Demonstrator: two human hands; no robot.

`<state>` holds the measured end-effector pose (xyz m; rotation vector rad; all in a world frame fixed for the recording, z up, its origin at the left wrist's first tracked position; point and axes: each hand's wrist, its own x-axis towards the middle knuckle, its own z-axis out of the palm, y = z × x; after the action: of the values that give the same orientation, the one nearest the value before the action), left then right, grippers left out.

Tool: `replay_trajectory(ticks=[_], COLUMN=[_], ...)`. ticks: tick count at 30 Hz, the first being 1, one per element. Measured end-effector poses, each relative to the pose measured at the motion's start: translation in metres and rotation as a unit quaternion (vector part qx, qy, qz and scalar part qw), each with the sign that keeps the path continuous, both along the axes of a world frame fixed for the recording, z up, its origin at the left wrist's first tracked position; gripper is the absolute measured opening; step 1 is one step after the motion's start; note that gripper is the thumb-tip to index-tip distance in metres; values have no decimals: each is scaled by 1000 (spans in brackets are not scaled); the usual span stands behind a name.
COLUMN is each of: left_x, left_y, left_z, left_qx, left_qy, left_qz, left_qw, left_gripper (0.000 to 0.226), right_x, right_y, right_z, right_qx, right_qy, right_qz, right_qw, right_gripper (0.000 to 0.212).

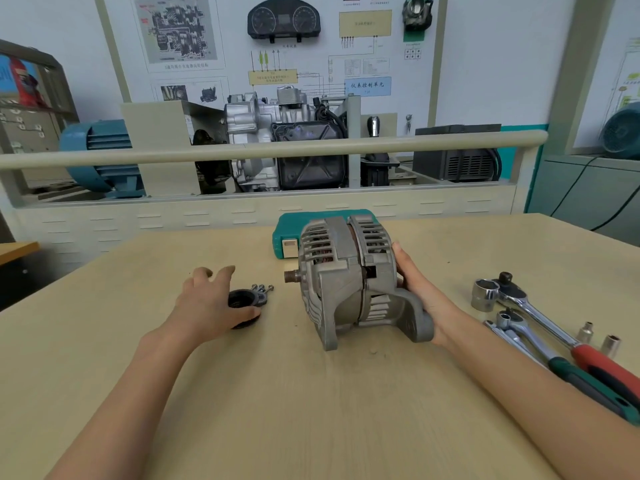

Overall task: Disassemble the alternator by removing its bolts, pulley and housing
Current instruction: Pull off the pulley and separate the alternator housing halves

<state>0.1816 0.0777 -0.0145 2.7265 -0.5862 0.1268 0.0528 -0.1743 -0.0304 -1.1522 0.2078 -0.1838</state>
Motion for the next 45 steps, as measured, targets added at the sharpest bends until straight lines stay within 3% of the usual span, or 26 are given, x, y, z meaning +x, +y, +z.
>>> replay_trajectory(ticks=[2,4,6,8,12,14,17,21,24,26,29,30,33,36,39,42,45], left_x=[-13,-37,-64,-79,-75,-72,-65,-51,-42,-35,-24,-21,-16,-14,-14,-12,-9], left_y=[-12,-31,-52,-69,-83,-84,-83,-77,-72,-67,-56,-52,-40,-32,-24,-21,-21], left_z=[6,15,23,24,27,25,19,12,8,7,8,8,9,10,11,10,12], left_qx=[-101,-282,-378,-401,-465,-480,-538,-617,-636,-626,-545,-526,-524,-491,-462,-433,-429], left_qy=[-77,6,130,161,198,205,216,244,268,245,144,128,174,193,231,245,252], left_qz=[-42,-127,-192,-193,-139,-121,-109,-107,-83,-55,5,23,50,-3,-84,-77,-66], left_qw=[991,951,896,881,852,844,807,741,719,738,826,840,833,850,852,864,865], left_gripper=[70,63,66,61,91,94,77,33,32,38,50,50,49,65,74,87,90], right_x=[0,1,2,3,1,-2,-9,-8,-2,5,18,22,36,46,53,57,53], right_y=[1,2,4,4,5,7,14,29,41,50,60,63,75,84,86,80,74], right_z=[0,1,1,-1,-2,-1,3,16,33,43,57,62,71,70,69,69,60], right_qx=[-3,-8,-9,-5,-40,-70,-97,-104,-165,-224,-281,-295,-342,-384,-381,-348,-296], right_qy=[7,10,5,-3,-24,-35,-36,-39,6,38,72,79,106,104,82,82,33], right_qz=[-4,-16,-18,-22,-44,-57,-64,-74,-104,-118,-127,-123,-116,-127,-102,-90,-130], right_qw=[1000,1000,1000,1000,998,995,993,991,981,967,949,944,927,909,915,930,946], right_gripper=[70,74,73,71,72,71,73,63,59,63,75,79,85,81,66,61,40])
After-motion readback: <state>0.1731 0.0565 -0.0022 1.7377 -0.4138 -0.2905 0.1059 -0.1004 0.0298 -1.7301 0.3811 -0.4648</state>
